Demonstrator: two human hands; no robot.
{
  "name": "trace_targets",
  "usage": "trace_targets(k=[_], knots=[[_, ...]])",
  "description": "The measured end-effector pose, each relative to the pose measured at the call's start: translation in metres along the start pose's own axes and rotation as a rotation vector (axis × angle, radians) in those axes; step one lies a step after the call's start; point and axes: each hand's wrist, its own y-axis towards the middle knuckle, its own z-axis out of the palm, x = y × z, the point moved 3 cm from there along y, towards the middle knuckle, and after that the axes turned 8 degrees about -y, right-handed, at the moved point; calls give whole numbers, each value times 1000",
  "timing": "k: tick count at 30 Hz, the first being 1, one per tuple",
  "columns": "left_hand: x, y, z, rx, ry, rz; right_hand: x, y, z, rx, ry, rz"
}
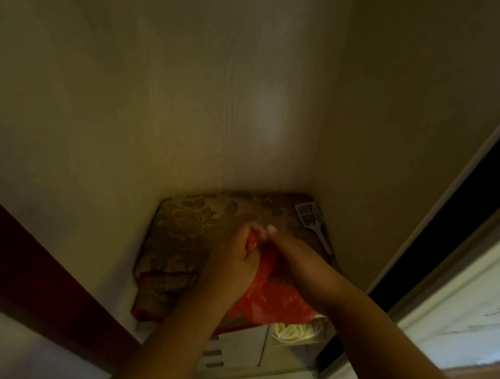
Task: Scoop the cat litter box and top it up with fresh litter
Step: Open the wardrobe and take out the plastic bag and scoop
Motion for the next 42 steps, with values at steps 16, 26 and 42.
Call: trace_targets(k=[16,26,42], knots=[[49,57,-7,-195,238,-42,-65,67,-107,-420,-900,163],[68,106,19,-134,246,-128,-115,145,-174,-360,-851,268],[109,137,50,-123,265,-175,-191,240,-202,-174,-718,386]])
